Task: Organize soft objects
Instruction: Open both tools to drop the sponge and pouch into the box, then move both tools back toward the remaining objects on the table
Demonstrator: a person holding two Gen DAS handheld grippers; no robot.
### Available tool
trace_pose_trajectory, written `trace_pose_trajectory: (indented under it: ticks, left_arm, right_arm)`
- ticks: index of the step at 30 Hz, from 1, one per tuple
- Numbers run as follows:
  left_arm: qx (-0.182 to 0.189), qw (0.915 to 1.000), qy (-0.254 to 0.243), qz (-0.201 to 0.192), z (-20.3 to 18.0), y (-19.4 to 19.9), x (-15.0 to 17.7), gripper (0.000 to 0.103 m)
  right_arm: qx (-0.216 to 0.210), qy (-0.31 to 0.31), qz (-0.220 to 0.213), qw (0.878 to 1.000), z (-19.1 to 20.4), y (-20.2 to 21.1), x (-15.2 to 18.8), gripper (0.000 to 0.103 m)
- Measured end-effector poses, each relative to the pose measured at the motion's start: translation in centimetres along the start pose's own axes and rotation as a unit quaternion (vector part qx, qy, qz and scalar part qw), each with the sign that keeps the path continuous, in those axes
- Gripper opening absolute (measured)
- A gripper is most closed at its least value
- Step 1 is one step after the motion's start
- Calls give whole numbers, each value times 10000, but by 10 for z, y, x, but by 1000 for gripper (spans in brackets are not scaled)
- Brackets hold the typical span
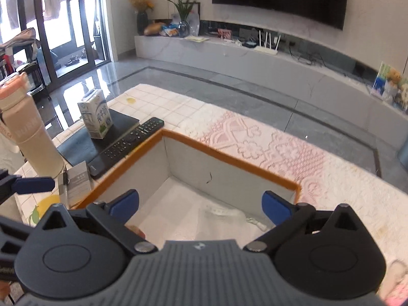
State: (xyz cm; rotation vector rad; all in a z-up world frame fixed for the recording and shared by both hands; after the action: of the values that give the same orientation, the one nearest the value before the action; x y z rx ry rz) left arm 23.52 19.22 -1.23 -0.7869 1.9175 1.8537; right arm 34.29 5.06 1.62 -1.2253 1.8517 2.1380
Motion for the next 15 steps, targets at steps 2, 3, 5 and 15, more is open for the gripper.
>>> trace_pose_trajectory:
  ticks: [2,3,5,15]
  left_arm:
    - [-149,9997,22,-167,0,12,-1,103]
    - [-164,9996,-14,-242,-1,18,-2,103]
    - [-154,9992,-8,-356,-3,29,-4,103]
    - [-342,9953,-214,-882,-54,80,-25,103]
  right_arm:
    - [77,143,-140,9998,3,16,-1,100]
    - [131,190,-229,9995,5,25,-1,100]
    - [156,239,-370,9989,3,44,-1,100]
    - [994,286,-677,9923,-53,161,18,100]
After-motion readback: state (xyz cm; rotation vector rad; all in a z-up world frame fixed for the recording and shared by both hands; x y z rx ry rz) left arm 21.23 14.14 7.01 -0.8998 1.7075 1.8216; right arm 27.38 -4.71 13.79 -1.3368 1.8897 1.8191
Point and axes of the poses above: each gripper's, at about its wrist camera, not at the fingertips, and y roughly against the way its jaws point, z to its left, x to its underside, the point moved 4 cm from there along -y, roughly the way its jaws point, and after that the axes turned 11 degrees about z, right-handed, at the moved point
